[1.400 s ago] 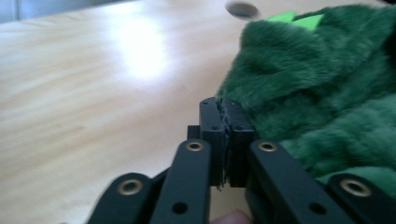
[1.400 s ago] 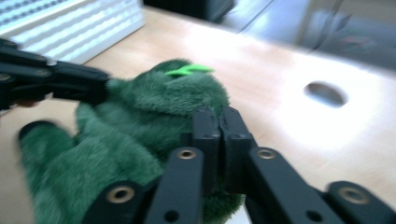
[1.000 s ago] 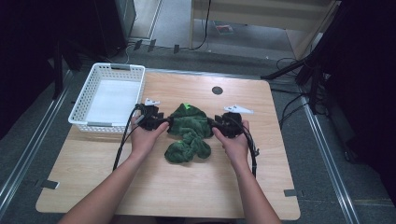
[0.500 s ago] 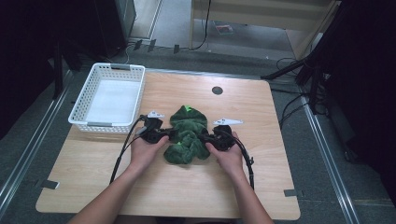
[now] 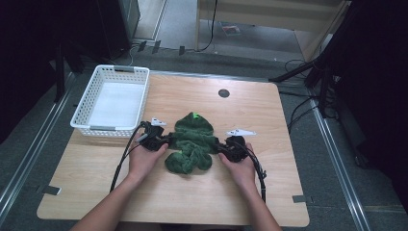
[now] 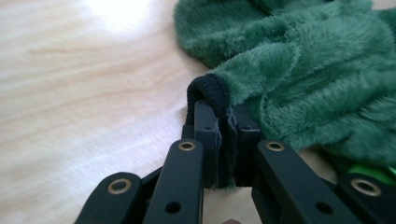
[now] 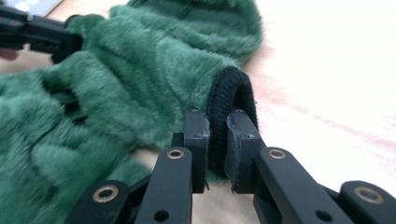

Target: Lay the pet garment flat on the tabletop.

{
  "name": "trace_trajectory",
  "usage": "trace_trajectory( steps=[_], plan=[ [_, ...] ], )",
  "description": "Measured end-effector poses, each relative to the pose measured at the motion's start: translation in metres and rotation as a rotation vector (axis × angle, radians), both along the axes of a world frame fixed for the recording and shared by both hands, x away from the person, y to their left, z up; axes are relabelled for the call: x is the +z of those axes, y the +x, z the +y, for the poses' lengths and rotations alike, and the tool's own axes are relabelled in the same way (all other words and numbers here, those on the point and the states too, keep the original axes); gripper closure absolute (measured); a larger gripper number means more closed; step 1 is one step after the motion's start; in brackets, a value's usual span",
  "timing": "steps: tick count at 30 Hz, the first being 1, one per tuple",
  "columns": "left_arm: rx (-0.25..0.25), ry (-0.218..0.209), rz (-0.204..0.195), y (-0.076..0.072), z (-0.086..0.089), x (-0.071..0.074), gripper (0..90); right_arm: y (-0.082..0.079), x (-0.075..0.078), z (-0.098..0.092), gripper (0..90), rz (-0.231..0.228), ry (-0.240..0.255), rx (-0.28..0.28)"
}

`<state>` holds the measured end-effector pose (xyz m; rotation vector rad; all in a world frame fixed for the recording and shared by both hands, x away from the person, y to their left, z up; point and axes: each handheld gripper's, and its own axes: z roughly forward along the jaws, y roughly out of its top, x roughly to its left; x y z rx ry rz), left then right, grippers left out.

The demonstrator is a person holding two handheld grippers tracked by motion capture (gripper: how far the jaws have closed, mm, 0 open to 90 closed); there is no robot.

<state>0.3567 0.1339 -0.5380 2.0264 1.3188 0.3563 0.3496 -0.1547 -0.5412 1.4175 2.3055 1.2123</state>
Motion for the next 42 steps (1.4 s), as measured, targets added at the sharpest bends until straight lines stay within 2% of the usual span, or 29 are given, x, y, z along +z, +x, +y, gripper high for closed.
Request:
trace_trajectory(
  steps=[2, 3, 4, 5, 7, 9, 11, 12, 15, 17, 18, 19, 20, 21, 22, 24, 25, 26, 28, 30, 31, 32, 33, 35, 36, 37, 39, 40, 42],
  plan=[
    [0.014, 0.004, -0.017, 0.001, -0.001, -0.001, 84.4, 0.001, -0.002, 0.003, 77.5, -0.033, -0.014, -0.021],
    [0.019, -0.002, -0.016, 0.001, 0.0, -0.001, 83.5, 0.001, -0.002, 0.003, 71.3, -0.058, -0.007, -0.03],
    [0.022, -0.008, -0.021, 0.0, 0.0, 0.0, 78.5, 0.0, -0.002, 0.002, 59.2, -0.102, -0.006, -0.054],
    [0.02, 0.002, -0.049, -0.003, 0.0, 0.002, 69.9, -0.002, 0.001, 0.0, 52.8, -0.147, -0.011, -0.088],
    [0.02, 0.009, -0.136, -0.016, 0.001, 0.009, 55.8, -0.008, 0.009, -0.007, 51.5, -0.177, 0.025, -0.12],
    [0.004, -0.033, -0.161, -0.031, 0.005, 0.017, 48.6, -0.019, 0.018, -0.017, 51.0, -0.193, 0.092, -0.113],
    [-0.006, -0.062, -0.184, -0.047, 0.007, 0.021, 46.7, -0.032, 0.024, -0.019, 50.7, -0.197, 0.092, -0.073],
    [-0.014, -0.068, -0.186, -0.053, 0.007, 0.022, 46.1, -0.039, 0.025, -0.018, 50.6, -0.188, 0.098, -0.048],
    [-0.03, -0.138, -0.178, -0.073, 0.009, 0.02, 44.7, -0.06, 0.025, -0.015, 48.3, -0.133, 0.148, 0.038],
    [-0.04, -0.219, -0.157, -0.084, 0.012, 0.015, 43.9, -0.073, 0.025, -0.009, 41.9, -0.111, 0.165, 0.092],
    [-0.055, -0.237, -0.143, -0.085, 0.013, 0.013, 43.3, -0.077, 0.025, -0.006, 37.9, -0.099, 0.177, 0.132],
    [-0.098, -0.256, -0.118, -0.086, 0.013, 0.009, 41.7, -0.08, 0.023, -0.002, 30.7, -0.091, 0.172, 0.161],
    [-0.14, -0.267, -0.095, -0.087, 0.011, 0.005, 42.3, -0.082, 0.019, 0.006, 22.7, -0.085, 0.118, 0.187],
    [-0.171, -0.256, -0.075, -0.088, 0.009, 0.002, 44.8, -0.081, 0.015, 0.012, 22.0, -0.075, 0.063, 0.181],
    [-0.194, -0.23, -0.066, -0.089, 0.006, -0.001, 44.8, -0.079, 0.01, 0.017, 25.1, -0.065, 0.018, 0.161],
    [-0.219, -0.201, -0.05, -0.091, 0.003, -0.004, 58.0, -0.073, 0.002, 0.024, 48.9, -0.04, -0.033, 0.117],
    [-0.226, -0.205, -0.04, -0.091, 0.002, -0.004, 64.7, -0.072, 0.001, 0.026, 58.6, -0.045, -0.055, 0.098],
    [-0.238, -0.231, -0.016, -0.09, 0.003, -0.003, 75.7, -0.07, 0.001, 0.028, 70.7, -0.053, -0.061, 0.091],
    [-0.289, -0.341, 0.051, -0.087, 0.006, -0.002, 81.8, -0.068, 0.008, 0.029, 81.7, -0.063, -0.007, 0.09],
    [-0.36, -0.464, 0.103, -0.084, 0.008, -0.001, 82.8, -0.069, 0.021, 0.032, 83.8, -0.123, 0.041, 0.106],
    [-0.42, -0.512, 0.126, -0.084, 0.008, -0.001, 82.5, -0.07, 0.029, 0.033, 83.8, -0.163, 0.067, 0.12],
    [-0.465, -0.525, 0.155, -0.084, 0.007, -0.002, 81.1, -0.071, 0.036, 0.035, 83.4, -0.196, 0.101, 0.142],
    [-0.481, -0.475, 0.157, -0.085, 0.005, -0.001, 77.8, -0.073, 0.043, 0.037, 82.3, -0.217, 0.129, 0.165],
    [-0.413, -0.292, 0.084, -0.09, 0.002, 0.001, 62.9, -0.073, 0.048, 0.04, 78.8, -0.252, 0.169, 0.218],
    [-0.358, -0.252, 0.047, -0.091, 0.004, 0.001, 54.3, -0.072, 0.048, 0.043, 79.1, -0.252, 0.177, 0.229],
    [-0.34, -0.27, 0.029, -0.09, 0.008, 0.002, 47.5, -0.071, 0.047, 0.045, 80.0, -0.258, 0.165, 0.214],
    [-0.278, -0.343, -0.018, -0.089, 0.018, 0.007, 44.9, -0.07, 0.044, 0.047, 79.9, -0.251, 0.154, 0.202],
    [-0.248, -0.342, -0.056, -0.09, 0.021, 0.011, 43.1, -0.069, 0.042, 0.049, 78.8, -0.252, 0.143, 0.207],
    [-0.222, -0.299, -0.104, -0.09, 0.022, 0.014, 40.9, -0.07, 0.042, 0.05, 70.9, -0.275, 0.126, 0.216]
  ],
)
